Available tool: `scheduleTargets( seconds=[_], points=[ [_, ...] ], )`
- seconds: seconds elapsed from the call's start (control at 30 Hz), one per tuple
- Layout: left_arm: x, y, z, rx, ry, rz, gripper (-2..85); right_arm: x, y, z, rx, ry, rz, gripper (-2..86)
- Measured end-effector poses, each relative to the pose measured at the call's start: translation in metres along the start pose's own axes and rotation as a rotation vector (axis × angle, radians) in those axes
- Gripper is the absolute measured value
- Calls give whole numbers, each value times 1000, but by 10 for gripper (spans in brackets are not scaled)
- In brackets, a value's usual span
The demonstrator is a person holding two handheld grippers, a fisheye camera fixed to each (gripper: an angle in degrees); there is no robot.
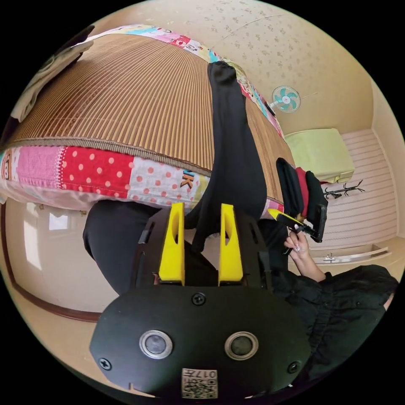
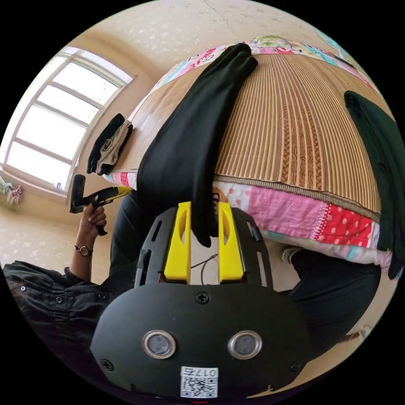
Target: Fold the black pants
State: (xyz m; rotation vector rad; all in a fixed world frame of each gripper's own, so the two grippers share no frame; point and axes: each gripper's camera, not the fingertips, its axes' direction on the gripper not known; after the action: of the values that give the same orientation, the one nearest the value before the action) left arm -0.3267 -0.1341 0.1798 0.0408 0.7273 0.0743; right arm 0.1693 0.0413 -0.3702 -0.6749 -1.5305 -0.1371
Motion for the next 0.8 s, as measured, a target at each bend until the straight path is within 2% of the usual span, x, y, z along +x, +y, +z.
scheduleTargets(
  seconds=[0.07,0.13,0.27,0.33,0.4,0.47,0.53,0.67,0.73,0.8],
  points=[
    [8,-12,10,3,-15,27,131,12,-22,15,-56,-50,5,102],
    [19,-27,41,-82,-10,36,93,18,-30,30,-108,-91,50,88],
    [53,-13,67,-196,-26,145,46,3,-5,21,-123,-35,-57,47],
    [72,10,80,-387,56,185,44,7,14,4,-164,26,-89,44],
    [75,29,90,-569,112,111,46,17,32,-7,-301,47,-93,44],
    [81,43,88,-633,144,109,50,28,47,-29,-476,21,-32,49],
    [83,44,67,-533,162,94,62,31,49,-53,-454,-39,-41,55],
    [82,9,43,-275,180,92,110,71,11,-98,-178,-128,27,93],
    [84,-19,39,-86,206,128,123,93,-13,-102,-70,-162,28,105],
    [86,-43,46,-20,223,125,125,114,-40,-100,5,-164,44,116]
  ],
)
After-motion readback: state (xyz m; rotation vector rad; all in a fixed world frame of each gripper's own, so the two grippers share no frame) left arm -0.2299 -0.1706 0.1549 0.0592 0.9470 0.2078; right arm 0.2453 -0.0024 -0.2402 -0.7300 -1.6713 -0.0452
